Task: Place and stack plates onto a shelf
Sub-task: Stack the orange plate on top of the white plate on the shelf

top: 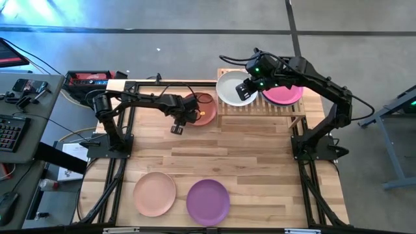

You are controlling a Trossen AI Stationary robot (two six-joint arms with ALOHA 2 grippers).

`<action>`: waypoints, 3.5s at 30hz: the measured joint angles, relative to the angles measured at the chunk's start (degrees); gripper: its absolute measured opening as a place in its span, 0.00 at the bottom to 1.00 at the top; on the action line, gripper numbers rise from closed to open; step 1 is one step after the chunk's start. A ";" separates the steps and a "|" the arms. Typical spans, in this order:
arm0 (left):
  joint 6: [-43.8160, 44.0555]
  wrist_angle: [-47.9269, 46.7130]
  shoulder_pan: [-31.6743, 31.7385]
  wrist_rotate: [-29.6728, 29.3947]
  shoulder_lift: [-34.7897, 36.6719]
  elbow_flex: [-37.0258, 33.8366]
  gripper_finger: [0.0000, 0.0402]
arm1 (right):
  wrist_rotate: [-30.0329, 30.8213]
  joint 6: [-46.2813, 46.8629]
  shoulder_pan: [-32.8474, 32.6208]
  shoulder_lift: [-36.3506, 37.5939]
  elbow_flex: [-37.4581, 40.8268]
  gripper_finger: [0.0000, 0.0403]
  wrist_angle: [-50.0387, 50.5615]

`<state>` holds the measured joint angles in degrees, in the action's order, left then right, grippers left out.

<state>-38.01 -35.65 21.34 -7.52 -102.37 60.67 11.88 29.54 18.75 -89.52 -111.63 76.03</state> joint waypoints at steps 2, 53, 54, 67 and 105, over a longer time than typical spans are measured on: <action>0.38 -0.66 -0.04 -0.01 0.00 -0.01 0.18 | 0.00 0.00 0.00 0.00 0.00 0.21 0.00; 13.27 -17.65 -18.60 -11.83 24.41 13.17 0.00 | 1.09 -3.39 -0.16 -0.15 0.00 0.38 -8.68; 12.89 -17.66 -19.08 -11.83 24.41 13.47 0.00 | 1.10 -2.50 -0.16 -0.15 0.00 0.38 -8.66; 13.72 -20.00 -23.69 -11.79 24.41 13.80 0.00 | 1.56 -1.39 -0.15 -0.17 0.00 0.39 -15.39; 27.69 -28.00 -31.53 -9.13 24.37 13.80 0.00 | -4.37 4.29 -5.57 -10.54 -0.02 0.39 -16.85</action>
<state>-10.33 -63.66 -10.19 -16.65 -78.00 74.48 7.51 33.83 13.18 -100.05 -111.66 59.18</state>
